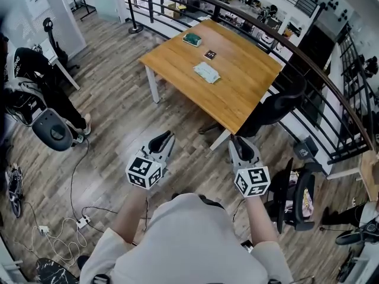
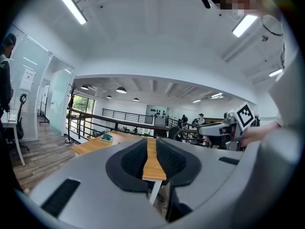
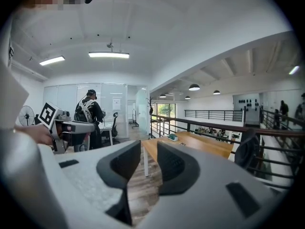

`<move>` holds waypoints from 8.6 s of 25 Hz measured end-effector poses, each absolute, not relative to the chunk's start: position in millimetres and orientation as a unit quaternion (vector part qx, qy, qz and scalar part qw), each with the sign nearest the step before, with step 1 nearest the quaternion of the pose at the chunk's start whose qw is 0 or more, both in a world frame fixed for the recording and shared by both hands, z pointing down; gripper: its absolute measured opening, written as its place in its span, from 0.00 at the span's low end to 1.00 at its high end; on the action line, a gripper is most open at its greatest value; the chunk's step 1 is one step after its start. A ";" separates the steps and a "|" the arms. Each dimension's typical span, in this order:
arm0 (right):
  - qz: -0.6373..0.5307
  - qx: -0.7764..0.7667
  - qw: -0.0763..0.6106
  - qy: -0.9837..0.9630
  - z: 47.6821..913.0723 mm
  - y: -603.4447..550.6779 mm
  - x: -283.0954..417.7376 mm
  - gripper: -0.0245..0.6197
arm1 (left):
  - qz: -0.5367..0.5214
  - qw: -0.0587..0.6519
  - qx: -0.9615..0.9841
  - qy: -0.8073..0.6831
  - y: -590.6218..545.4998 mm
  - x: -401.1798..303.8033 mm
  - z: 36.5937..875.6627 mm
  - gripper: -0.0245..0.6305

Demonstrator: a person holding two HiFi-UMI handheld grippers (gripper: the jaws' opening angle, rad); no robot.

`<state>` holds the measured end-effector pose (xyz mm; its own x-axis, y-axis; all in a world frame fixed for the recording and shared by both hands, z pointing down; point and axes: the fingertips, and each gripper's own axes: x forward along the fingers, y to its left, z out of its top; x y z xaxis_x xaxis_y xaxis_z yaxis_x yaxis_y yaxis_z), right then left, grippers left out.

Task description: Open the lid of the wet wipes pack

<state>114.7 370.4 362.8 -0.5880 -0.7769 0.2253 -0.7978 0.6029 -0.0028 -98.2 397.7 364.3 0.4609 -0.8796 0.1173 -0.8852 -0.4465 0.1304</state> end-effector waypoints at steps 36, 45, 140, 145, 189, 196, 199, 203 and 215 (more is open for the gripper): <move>0.074 0.396 0.139 -0.905 401.3 116.5 69.5 0.21 | 0.037 0.108 0.841 -0.529 156.4 -121.5 385.9 0.12; 0.095 0.380 0.152 -0.907 422.6 41.3 74.8 0.21 | 0.045 0.120 0.837 -0.532 79.3 -110.2 394.4 0.12; 0.236 0.372 0.381 -0.813 799.8 -290.0 8.7 0.21 | 0.476 -0.259 0.839 0.058 -305.1 -23.4 782.5 0.16; 0.235 0.368 0.382 -0.814 800.3 -289.8 7.7 0.21 | 0.468 -0.239 0.849 0.063 -307.7 -20.5 771.4 0.17; 0.198 0.447 0.370 -0.790 715.4 -279.2 13.8 0.21 | 0.409 -0.294 0.863 -0.029 -371.2 -29.0 686.1 0.25; 0.199 0.498 0.334 -0.775 641.2 -268.4 35.9 0.21 | 0.387 -0.248 0.884 -0.086 -350.4 -57.4 614.1 0.25; 0.201 0.509 0.328 -0.770 616.8 -252.8 43.3 0.21 | 0.369 -0.208 0.897 -0.124 -334.2 -67.1 585.0 0.24; 0.200 0.522 0.304 -0.771 579.9 -238.3 53.3 0.21 | 0.346 -0.151 0.908 -0.179 -317.9 -77.4 547.5 0.22; 0.135 0.522 0.233 -0.809 475.2 -208.9 80.9 0.18 | 0.243 -0.017 0.916 -0.320 -259.9 -91.6 450.1 0.15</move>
